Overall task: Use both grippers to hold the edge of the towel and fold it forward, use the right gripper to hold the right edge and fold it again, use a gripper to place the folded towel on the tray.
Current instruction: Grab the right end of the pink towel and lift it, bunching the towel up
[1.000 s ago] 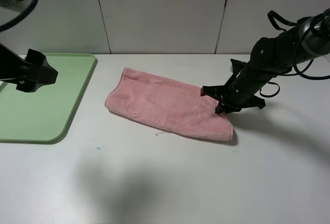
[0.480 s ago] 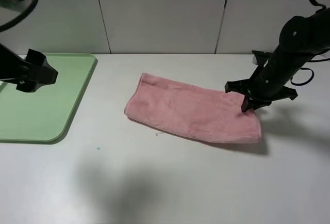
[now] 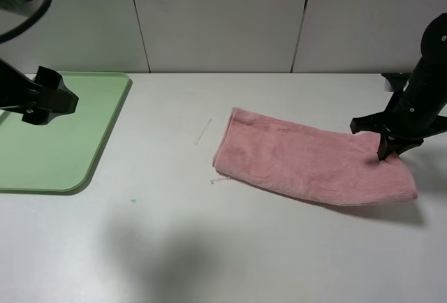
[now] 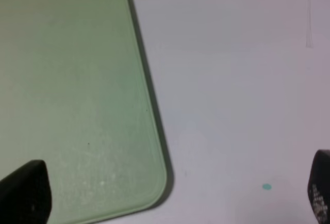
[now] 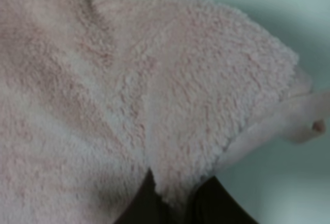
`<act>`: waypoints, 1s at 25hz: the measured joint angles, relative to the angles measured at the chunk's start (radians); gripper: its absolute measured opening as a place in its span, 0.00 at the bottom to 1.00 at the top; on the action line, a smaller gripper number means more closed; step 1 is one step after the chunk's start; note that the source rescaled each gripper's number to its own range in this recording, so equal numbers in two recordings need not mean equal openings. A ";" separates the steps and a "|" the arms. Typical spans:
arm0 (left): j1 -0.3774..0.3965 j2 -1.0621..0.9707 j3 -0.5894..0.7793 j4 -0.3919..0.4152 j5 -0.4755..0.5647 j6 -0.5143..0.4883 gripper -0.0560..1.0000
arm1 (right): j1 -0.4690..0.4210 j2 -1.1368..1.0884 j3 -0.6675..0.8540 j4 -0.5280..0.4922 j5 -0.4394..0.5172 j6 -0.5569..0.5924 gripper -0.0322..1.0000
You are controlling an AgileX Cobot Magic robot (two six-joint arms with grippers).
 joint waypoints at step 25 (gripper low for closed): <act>0.000 0.000 0.000 0.000 0.000 0.000 1.00 | 0.143 -0.239 -0.072 0.004 0.222 0.054 0.08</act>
